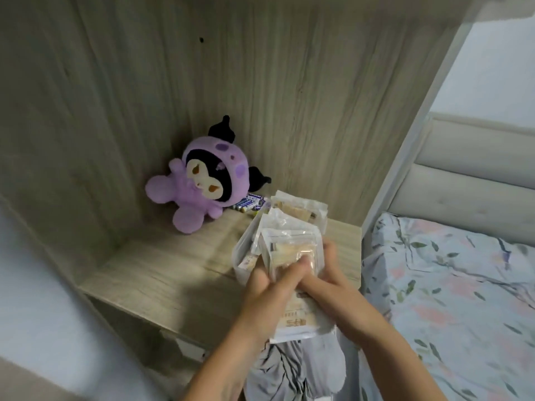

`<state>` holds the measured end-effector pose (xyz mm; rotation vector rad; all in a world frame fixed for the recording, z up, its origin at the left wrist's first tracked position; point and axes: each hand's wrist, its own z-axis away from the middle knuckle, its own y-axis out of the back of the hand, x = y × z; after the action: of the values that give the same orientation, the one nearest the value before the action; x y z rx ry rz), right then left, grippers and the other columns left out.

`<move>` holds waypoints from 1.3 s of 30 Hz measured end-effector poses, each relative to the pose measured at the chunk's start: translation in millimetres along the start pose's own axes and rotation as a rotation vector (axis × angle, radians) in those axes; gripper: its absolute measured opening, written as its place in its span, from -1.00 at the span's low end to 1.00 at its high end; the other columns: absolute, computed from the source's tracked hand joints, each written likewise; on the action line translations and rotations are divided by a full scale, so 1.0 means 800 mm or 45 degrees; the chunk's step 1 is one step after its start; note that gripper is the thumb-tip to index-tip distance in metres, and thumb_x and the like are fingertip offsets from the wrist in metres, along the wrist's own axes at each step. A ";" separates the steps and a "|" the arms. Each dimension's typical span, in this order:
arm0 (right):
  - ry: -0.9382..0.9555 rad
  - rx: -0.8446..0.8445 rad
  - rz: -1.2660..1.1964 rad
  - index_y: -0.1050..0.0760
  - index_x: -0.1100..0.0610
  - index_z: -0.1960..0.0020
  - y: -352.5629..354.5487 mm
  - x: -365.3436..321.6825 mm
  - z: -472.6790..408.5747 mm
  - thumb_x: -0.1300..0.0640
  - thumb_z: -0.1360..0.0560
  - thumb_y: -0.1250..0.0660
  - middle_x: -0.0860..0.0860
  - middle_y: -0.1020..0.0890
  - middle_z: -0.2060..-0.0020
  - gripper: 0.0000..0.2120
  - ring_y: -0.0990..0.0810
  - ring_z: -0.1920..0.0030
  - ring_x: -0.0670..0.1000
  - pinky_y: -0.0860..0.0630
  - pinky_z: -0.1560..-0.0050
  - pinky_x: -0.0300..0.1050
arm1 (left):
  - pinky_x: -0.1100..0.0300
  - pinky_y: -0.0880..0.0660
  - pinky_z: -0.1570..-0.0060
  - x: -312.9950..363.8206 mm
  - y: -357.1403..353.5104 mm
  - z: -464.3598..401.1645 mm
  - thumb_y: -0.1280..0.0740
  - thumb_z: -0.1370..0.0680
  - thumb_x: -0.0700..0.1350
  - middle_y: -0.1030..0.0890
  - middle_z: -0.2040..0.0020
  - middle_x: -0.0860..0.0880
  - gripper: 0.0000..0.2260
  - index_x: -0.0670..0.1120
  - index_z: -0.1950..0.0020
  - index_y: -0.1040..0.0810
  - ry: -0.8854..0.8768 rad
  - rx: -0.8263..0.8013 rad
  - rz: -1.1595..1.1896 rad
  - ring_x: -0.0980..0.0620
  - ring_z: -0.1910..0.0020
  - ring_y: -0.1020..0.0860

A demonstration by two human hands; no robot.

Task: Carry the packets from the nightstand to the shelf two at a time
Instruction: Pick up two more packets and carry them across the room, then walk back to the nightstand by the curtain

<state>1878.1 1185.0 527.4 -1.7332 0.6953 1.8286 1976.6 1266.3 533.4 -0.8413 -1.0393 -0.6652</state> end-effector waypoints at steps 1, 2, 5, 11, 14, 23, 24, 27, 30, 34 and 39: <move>-0.043 0.009 -0.013 -0.19 -0.16 -0.29 0.002 -0.001 -0.006 0.04 -0.46 -0.41 0.01 -0.65 -0.12 -0.46 -0.68 -0.07 -0.03 -0.60 0.05 -0.22 | -0.07 -0.61 -0.02 0.000 -0.001 -0.006 -0.52 -0.28 0.17 -0.72 0.12 -0.01 -0.59 0.00 0.00 -0.54 -0.005 0.007 0.042 -0.02 0.08 -0.70; -0.076 0.034 -0.025 -0.17 -0.22 -0.26 0.004 -0.002 -0.012 0.02 -0.44 -0.43 -0.04 -0.68 -0.08 -0.45 -0.69 -0.05 -0.05 -0.60 0.06 -0.23 | -0.03 -0.62 0.02 0.002 -0.002 -0.011 -0.46 -0.32 0.14 -0.73 0.18 0.04 -0.66 0.01 0.01 -0.55 -0.022 -0.008 0.068 0.02 0.13 -0.70; -0.122 0.082 -0.065 -0.19 -0.10 -0.39 0.008 -0.001 -0.024 -0.08 -0.36 -0.53 -0.07 -0.69 -0.07 -0.26 -0.68 -0.08 -0.06 -0.60 -0.10 -0.10 | 0.11 -0.63 0.12 0.007 -0.002 -0.022 -0.35 -0.39 0.15 -0.71 0.22 0.16 -0.76 0.07 0.03 -0.52 -0.070 0.005 0.072 0.13 0.18 -0.69; -0.179 -0.015 -0.297 -0.39 0.04 -0.40 0.016 0.008 -0.030 -0.38 -0.30 -0.41 0.05 -0.59 -0.26 -0.18 -0.57 -0.28 0.08 -0.50 -0.26 0.10 | -0.03 -0.58 -0.08 0.009 0.004 -0.050 -0.27 -0.48 0.25 -0.65 -0.04 0.04 -0.70 0.10 -0.08 -0.52 -0.055 0.138 -0.002 0.03 -0.04 -0.63; -0.263 -0.135 -0.359 -0.37 0.02 -0.35 0.018 0.010 -0.032 -0.13 -0.31 -0.53 0.11 -0.65 -0.14 -0.31 -0.65 -0.12 0.19 -0.67 0.11 0.10 | -0.15 -0.57 -0.08 0.012 0.009 -0.066 -0.23 -0.55 0.19 -0.64 -0.07 -0.06 -0.78 0.07 -0.02 -0.50 -0.045 0.285 0.048 -0.08 -0.04 -0.64; -0.210 -0.027 -0.002 -0.48 0.20 -0.24 0.060 -0.013 -0.066 0.35 -0.40 -0.42 0.13 -0.72 0.07 -0.58 -0.72 0.10 0.09 -0.64 0.24 -0.12 | 0.38 -0.54 0.33 0.045 0.048 -0.091 -0.41 -0.50 -0.17 -0.71 0.06 -0.01 -0.82 -0.05 -0.10 -0.59 -0.288 0.070 -0.146 0.22 0.19 -0.66; -0.227 -0.048 0.068 -0.48 0.22 -0.25 0.065 -0.017 -0.073 0.37 -0.43 -0.40 0.15 -0.71 0.06 -0.60 -0.71 0.10 0.09 -0.65 0.22 -0.11 | 0.37 -0.55 0.33 0.048 0.056 -0.096 -0.43 -0.48 -0.17 -0.70 0.04 0.00 -0.78 -0.03 -0.12 -0.58 -0.318 0.046 -0.230 0.22 0.18 -0.66; -0.243 -0.085 0.320 -0.46 0.22 -0.28 0.072 -0.029 -0.096 0.34 -0.43 -0.45 0.19 -0.66 -0.07 -0.56 -0.68 -0.04 0.15 -0.66 0.02 0.04 | 0.43 -0.53 0.21 0.050 0.075 -0.109 -0.46 -0.46 -0.15 -0.63 -0.01 0.14 -0.67 0.07 -0.18 -0.50 -0.352 0.002 -0.568 0.26 0.10 -0.62; -0.201 -0.173 0.872 -0.39 0.09 -0.39 0.065 -0.041 -0.117 0.17 -0.42 -0.50 -0.01 -0.53 -0.27 -0.42 -0.54 -0.20 0.00 -0.52 -0.16 -0.19 | 0.50 -0.46 0.18 0.044 0.090 -0.116 -0.49 -0.44 -0.06 -0.61 0.05 0.24 -0.65 0.17 -0.13 -0.47 -0.357 -0.063 -1.010 0.35 0.06 -0.58; -0.363 -0.422 1.204 -0.35 0.11 -0.42 0.056 -0.043 -0.135 0.15 -0.47 -0.45 -0.03 -0.48 -0.22 -0.44 -0.55 -0.15 0.00 -0.54 -0.10 -0.20 | 0.44 -0.36 0.20 0.023 0.101 -0.123 -0.44 -0.41 0.16 -0.58 0.06 0.13 -0.70 0.12 -0.07 -0.53 -0.381 -0.014 -1.443 0.28 0.06 -0.47; -0.509 -0.646 1.201 -0.38 0.17 -0.36 0.044 -0.045 -0.140 0.15 -0.56 -0.33 0.01 -0.53 -0.10 -0.61 -0.60 0.00 -0.01 -0.61 0.04 -0.19 | 0.21 -0.26 -0.29 0.017 0.099 -0.124 -0.39 -0.47 0.14 -0.33 -0.30 0.27 -0.41 0.11 -0.46 -0.29 -0.625 0.075 -1.562 0.11 -0.33 -0.24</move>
<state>1937.1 1082.3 558.2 -1.2840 1.0393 3.1064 2091.2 1222.2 498.1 -0.2155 -2.0252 -1.4701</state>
